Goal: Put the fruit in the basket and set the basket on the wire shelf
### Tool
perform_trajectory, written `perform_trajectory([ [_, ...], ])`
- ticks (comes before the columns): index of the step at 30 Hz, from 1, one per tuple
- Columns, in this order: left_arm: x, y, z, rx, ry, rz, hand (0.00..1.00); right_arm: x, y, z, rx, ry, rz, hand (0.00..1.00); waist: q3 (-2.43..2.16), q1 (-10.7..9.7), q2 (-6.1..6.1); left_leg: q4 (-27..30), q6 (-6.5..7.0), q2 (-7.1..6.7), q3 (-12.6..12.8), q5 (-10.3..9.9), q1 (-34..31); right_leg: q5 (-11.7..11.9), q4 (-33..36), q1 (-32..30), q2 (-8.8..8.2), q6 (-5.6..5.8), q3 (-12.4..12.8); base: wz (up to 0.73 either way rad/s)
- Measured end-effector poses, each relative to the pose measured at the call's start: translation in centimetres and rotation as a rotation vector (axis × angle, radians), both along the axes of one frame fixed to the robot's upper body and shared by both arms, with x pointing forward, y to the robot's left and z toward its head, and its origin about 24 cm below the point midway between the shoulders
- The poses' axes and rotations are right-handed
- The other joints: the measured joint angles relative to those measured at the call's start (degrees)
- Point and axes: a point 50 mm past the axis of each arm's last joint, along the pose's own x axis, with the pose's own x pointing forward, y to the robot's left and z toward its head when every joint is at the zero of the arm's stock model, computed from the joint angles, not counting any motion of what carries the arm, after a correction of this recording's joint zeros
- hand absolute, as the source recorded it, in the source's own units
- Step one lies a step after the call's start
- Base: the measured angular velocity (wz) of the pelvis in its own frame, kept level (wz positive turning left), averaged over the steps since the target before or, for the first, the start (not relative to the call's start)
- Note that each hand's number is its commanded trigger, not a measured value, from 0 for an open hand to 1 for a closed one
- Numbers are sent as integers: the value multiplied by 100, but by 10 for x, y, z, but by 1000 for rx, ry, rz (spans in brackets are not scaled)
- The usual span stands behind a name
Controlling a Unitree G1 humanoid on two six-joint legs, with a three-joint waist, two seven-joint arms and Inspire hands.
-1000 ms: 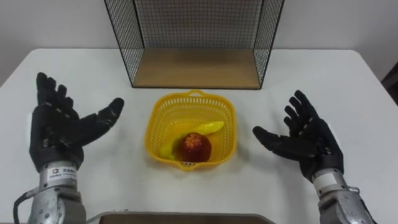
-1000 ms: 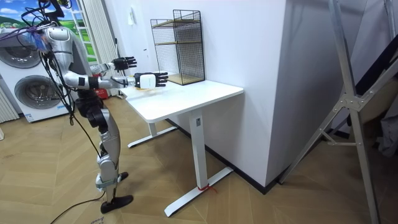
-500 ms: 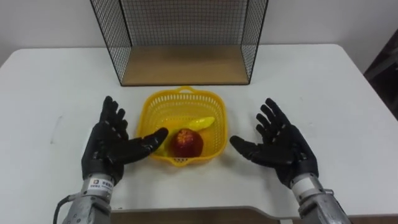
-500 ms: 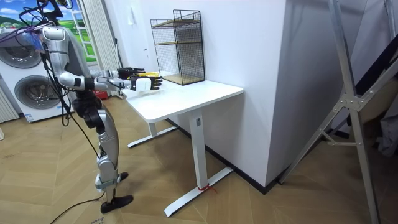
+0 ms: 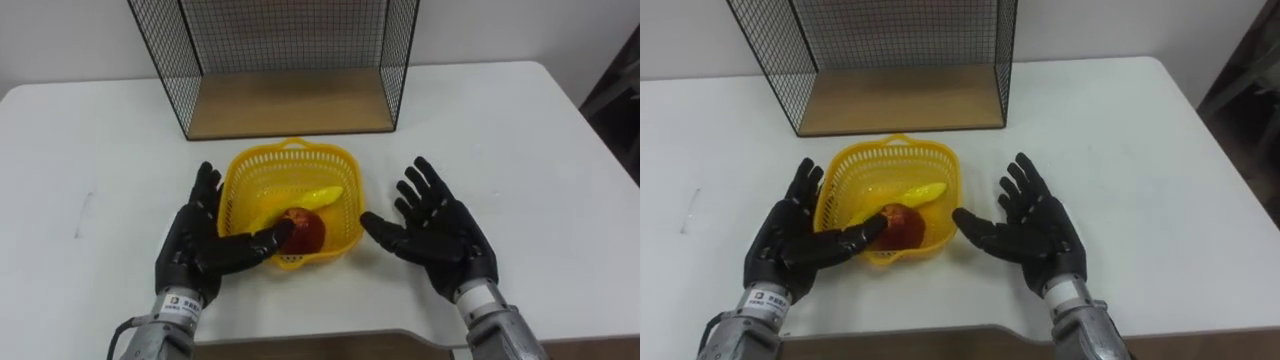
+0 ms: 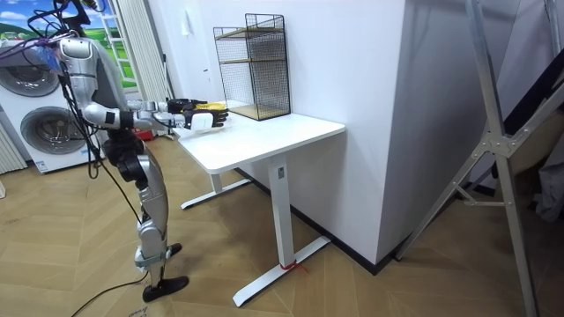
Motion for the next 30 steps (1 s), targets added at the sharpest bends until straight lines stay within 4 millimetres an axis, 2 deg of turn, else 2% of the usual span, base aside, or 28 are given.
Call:
perform_trajectory([
  [7,0,-2,0,-3,-3,-17,0,-1,9,0,13,-8,56,0,-18,28,-25,8,1,4,5,0,-19,0,59,-75,-1,0,1,0],
  [19,-1,-3,-2,-5,10,-45,0,5,18,5,22,-40,116,0,-22,34,-36,48,1,3,-17,1,-14,0,55,-11,-2,0,-9,0],
  [30,-2,-4,-5,-6,31,-56,0,7,20,6,18,-47,127,0,-30,36,-51,94,1,4,-102,1,-20,0,58,13,-4,0,-115,4],
])
